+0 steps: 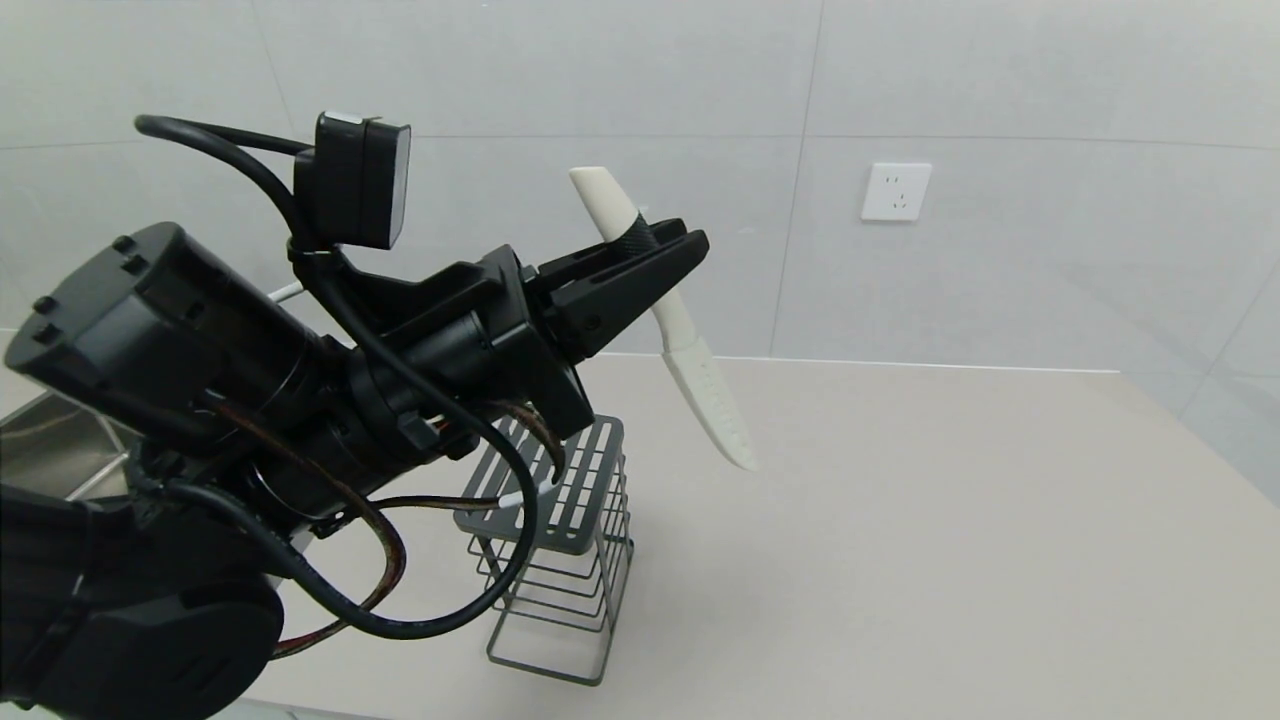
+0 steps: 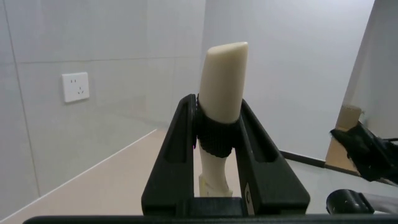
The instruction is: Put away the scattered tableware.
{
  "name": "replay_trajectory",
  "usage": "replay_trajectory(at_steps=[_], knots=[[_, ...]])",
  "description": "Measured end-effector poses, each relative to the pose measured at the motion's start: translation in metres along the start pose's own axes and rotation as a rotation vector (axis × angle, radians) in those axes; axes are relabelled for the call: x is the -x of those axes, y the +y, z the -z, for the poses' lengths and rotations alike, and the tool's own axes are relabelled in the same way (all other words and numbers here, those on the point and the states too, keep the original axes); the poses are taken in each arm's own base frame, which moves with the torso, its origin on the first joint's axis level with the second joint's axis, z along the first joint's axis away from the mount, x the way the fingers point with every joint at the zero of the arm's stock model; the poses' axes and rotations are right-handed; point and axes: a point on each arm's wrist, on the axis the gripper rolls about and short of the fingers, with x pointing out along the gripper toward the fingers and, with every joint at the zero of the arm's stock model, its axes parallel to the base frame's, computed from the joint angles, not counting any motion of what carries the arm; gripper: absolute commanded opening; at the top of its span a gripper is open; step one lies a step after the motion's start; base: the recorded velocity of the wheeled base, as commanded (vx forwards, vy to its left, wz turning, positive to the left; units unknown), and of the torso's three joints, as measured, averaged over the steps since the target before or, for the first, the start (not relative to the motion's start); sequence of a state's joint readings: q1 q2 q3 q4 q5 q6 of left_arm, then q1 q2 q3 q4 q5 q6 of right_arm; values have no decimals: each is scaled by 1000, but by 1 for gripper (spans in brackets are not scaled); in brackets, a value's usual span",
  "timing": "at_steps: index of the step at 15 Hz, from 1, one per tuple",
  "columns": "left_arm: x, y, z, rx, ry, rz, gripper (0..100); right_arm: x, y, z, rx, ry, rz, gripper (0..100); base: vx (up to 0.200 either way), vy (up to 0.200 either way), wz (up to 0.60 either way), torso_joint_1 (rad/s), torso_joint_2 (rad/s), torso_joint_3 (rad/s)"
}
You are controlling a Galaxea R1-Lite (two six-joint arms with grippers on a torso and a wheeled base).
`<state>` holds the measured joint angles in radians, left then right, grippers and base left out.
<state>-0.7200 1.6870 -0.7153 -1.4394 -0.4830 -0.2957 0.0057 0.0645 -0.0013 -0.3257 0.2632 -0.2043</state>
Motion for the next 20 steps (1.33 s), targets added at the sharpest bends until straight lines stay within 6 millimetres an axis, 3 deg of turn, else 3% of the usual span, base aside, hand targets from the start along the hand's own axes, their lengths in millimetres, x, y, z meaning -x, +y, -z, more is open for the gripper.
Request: replay_trajectory(at_steps=[4, 11, 14, 20], knots=[[5, 4, -2, -42, 2, -21, 0, 9, 4, 31, -201, 281, 171, 0, 0, 0, 0, 0, 0, 0], [30, 10, 1, -103, 42, -113, 0, 11, 4, 33, -254, 292, 216, 0, 0, 0, 0, 0, 0, 0], [37, 10, -4, -167, 38, -140, 0, 11, 4, 33, -254, 292, 216, 0, 0, 0, 0, 0, 0, 0], [45, 30, -23, -227, 36, -229, 0, 11, 4, 33, -253, 291, 215, 0, 0, 0, 0, 0, 0, 0]])
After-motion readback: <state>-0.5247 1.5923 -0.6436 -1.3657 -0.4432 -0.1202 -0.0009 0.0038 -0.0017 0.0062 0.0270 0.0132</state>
